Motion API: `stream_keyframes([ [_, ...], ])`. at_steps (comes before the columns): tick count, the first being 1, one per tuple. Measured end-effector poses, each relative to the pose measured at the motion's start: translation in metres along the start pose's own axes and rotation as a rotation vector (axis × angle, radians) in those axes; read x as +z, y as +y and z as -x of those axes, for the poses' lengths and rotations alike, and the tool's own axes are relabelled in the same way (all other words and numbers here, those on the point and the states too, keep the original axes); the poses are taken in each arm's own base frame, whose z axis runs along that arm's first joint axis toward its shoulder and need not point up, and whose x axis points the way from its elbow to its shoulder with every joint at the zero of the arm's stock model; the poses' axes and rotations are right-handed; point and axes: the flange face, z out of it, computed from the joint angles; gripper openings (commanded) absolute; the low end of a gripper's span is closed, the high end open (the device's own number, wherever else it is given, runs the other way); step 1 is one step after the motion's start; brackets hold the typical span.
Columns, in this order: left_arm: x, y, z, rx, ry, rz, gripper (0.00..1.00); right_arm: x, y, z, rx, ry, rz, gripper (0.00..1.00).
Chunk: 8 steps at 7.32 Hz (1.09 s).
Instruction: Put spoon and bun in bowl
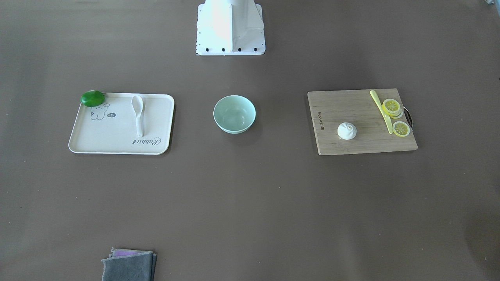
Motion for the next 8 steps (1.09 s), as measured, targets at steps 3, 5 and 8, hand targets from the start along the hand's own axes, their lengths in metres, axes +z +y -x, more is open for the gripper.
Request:
stream_keyframes([
  [3,-0.012,-0.002,-0.011,0.027,0.000,-0.025,0.99,-0.003,-0.002,0.003,-0.005,-0.007,-0.006,1.00],
  [5,-0.028,-0.010,-0.026,0.059,-0.003,-0.063,0.99,-0.019,-0.015,0.018,-0.045,-0.020,-0.054,1.00],
  [8,-0.052,-0.031,-0.044,0.191,-0.015,-0.222,0.99,-0.051,-0.036,0.048,-0.201,-0.041,-0.237,1.00],
])
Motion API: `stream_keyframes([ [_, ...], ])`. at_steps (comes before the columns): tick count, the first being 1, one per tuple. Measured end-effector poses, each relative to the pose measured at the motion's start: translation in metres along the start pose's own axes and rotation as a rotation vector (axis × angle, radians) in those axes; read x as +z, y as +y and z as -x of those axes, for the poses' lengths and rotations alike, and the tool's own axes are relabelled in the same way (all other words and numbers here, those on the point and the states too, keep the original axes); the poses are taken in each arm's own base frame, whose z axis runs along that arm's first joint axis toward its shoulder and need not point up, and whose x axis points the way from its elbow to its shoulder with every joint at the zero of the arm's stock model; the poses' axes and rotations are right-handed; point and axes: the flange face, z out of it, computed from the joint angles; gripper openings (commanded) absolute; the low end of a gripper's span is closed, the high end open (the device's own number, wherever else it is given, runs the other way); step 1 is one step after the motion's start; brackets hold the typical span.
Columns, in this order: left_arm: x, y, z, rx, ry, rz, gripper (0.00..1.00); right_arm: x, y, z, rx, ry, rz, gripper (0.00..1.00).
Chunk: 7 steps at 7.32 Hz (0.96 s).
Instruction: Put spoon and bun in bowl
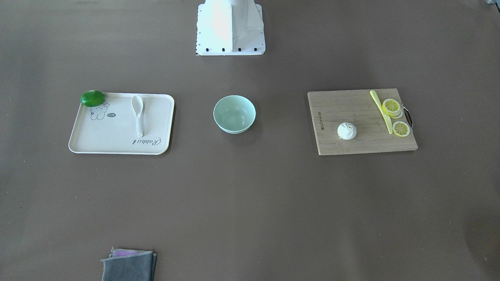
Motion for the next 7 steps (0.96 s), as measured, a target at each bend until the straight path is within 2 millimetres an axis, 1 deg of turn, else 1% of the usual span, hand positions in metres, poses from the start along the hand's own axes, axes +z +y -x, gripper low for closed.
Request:
stream_keyframes([
  [1,0.004,-0.004,0.004,0.041,-0.002,-0.049,0.99,-0.004,-0.007,0.005,-0.045,-0.010,-0.050,1.00],
  [3,0.006,-0.012,0.006,0.078,-0.001,-0.094,0.99,0.001,-0.008,0.002,-0.086,-0.024,-0.090,1.00],
  [4,0.006,-0.010,0.007,0.096,-0.002,-0.118,0.99,0.006,-0.006,-0.001,-0.111,-0.029,-0.115,1.00],
  [5,0.009,-0.006,0.006,0.102,-0.002,-0.155,0.99,0.011,-0.007,0.001,-0.122,-0.037,-0.130,1.00],
  [6,0.017,-0.007,-0.001,0.107,0.011,-0.183,0.99,0.020,-0.016,0.017,-0.109,-0.055,-0.130,1.00],
  [7,0.030,-0.014,-0.017,0.132,0.037,-0.189,0.99,0.034,-0.032,0.047,-0.074,-0.078,-0.119,1.00],
])
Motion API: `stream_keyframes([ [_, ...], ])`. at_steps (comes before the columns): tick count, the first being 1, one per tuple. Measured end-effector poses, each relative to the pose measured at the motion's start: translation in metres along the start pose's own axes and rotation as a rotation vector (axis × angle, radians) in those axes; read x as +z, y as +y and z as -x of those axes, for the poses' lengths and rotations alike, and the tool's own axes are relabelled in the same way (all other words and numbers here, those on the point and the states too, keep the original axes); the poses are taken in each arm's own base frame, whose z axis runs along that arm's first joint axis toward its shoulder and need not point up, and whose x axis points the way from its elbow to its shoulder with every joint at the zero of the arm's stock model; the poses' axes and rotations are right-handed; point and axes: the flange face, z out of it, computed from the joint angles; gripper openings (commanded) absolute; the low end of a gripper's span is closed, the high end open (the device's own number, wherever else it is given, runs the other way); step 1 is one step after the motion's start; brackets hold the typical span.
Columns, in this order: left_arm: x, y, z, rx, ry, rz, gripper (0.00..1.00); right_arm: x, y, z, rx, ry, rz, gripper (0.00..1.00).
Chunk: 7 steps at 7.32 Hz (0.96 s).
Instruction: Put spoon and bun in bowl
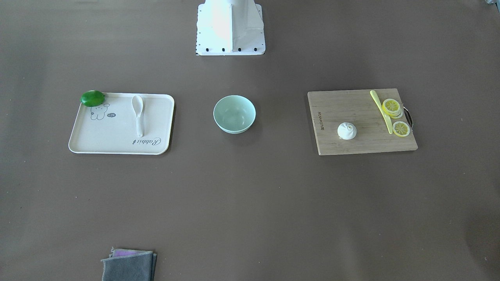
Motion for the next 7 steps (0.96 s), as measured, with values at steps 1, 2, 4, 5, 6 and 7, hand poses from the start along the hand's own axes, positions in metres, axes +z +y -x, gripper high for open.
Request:
stream_keyframes([
  [1,0.010,-0.006,-0.012,0.016,0.023,0.000,0.99,0.023,-0.015,0.033,0.054,-0.011,0.017,1.00],
  [2,0.015,-0.009,-0.020,0.013,0.036,-0.001,0.99,0.050,-0.025,0.072,0.109,-0.003,0.033,1.00],
  [4,0.018,-0.011,-0.025,0.001,0.045,0.001,0.99,0.100,-0.023,0.152,0.150,0.044,0.036,1.00],
  [5,0.019,-0.011,-0.026,0.000,0.048,0.002,0.99,0.124,-0.014,0.193,0.148,0.063,0.025,1.00],
  [6,0.020,-0.011,-0.027,0.000,0.049,0.003,0.99,0.144,-0.004,0.233,0.154,0.068,0.008,1.00],
  [7,0.021,-0.011,-0.027,-0.001,0.050,0.004,0.99,0.160,0.006,0.269,0.161,0.063,-0.004,0.96],
])
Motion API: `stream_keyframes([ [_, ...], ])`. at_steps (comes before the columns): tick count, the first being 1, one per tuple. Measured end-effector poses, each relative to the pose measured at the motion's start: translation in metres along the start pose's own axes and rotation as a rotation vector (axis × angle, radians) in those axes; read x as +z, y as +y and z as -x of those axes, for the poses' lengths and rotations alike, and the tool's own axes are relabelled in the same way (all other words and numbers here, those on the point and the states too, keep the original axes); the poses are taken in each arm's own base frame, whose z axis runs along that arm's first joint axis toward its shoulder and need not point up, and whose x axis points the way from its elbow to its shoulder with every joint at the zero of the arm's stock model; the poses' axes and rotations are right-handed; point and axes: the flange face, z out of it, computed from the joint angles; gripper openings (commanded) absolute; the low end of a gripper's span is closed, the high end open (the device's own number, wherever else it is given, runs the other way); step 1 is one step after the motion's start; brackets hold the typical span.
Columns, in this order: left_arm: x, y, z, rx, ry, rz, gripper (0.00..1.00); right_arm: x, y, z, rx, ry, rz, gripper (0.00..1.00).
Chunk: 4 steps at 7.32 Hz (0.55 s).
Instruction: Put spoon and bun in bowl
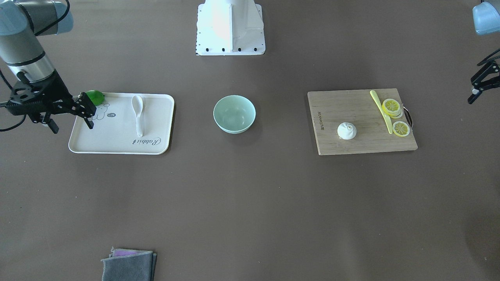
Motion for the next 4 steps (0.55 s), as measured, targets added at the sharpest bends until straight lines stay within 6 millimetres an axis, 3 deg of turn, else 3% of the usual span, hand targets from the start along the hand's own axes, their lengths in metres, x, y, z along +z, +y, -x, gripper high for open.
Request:
stream_keyframes([
  [1,0.000,0.000,0.000,0.000,0.000,0.000,0.99,0.011,0.016,0.030,0.002,-0.006,-0.007,0.79],
  [2,0.001,0.000,0.000,0.000,0.000,0.001,0.99,0.020,0.031,0.051,-0.006,-0.008,-0.010,0.73],
  [4,0.001,-0.001,0.000,0.000,-0.001,0.000,0.99,0.034,0.058,0.076,-0.045,-0.006,0.007,0.66],
])
